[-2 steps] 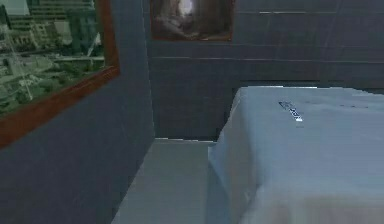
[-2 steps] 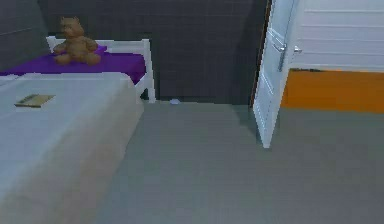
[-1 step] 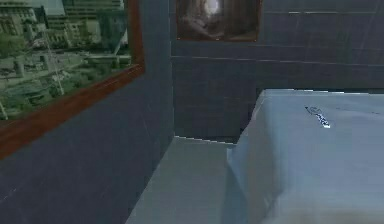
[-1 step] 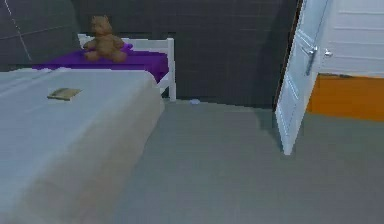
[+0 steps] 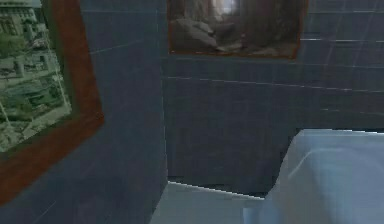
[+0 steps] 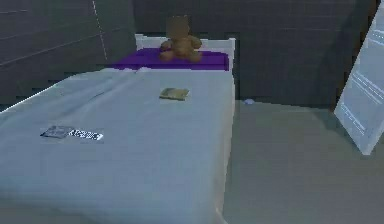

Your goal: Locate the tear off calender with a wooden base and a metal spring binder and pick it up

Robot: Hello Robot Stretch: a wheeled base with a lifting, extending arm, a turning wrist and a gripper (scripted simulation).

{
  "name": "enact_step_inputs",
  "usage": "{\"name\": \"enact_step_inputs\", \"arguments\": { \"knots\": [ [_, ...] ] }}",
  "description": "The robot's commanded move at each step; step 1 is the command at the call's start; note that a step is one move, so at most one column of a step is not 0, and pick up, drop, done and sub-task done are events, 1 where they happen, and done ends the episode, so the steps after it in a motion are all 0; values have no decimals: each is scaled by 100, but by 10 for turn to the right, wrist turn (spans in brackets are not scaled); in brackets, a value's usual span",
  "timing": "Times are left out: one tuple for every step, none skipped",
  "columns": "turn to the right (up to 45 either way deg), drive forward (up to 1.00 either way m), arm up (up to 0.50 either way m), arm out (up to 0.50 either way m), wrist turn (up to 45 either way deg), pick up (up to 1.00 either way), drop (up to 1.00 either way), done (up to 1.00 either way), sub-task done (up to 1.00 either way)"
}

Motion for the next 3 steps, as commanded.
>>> {"name": "enact_step_inputs", "arguments": {
  "knots": [
    [270, 0, 0, 0, 0, 0, 0, 0, 0],
    [30, 0, 0, 0, 0, 0, 0, 0, 0],
    [0, 35, 0, 0, 0, 0, 0, 0, 0]
  ]
}}
